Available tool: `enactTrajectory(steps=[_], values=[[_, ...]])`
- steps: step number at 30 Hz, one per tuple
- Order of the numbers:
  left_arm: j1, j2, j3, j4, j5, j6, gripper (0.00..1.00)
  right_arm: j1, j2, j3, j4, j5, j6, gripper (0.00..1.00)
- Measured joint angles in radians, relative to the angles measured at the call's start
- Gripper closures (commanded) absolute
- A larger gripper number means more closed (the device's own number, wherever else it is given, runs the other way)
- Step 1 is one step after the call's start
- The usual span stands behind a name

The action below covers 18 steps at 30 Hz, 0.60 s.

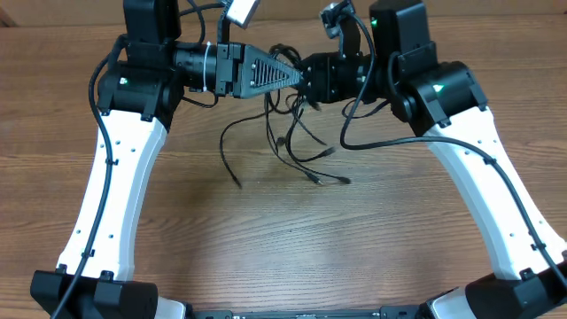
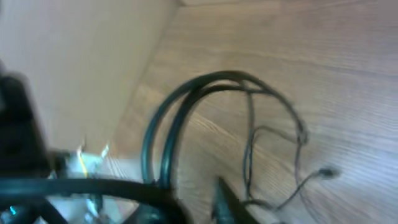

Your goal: Untangle cables

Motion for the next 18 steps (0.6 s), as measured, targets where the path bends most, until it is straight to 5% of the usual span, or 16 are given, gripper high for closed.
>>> enactTrajectory(steps=[12, 18], values=[[0.120, 0.019, -0.011, -0.023, -0.062, -0.005, 0.96, -0.047, 0.001, 0.014, -0.290, 0.355, 0.222, 0.96], [0.251, 0.008, 0.001, -0.282, -0.217, 0.116, 0.96, -0.140, 0.021, 0.004, -0.409, 0.497, 0.232, 0.96]])
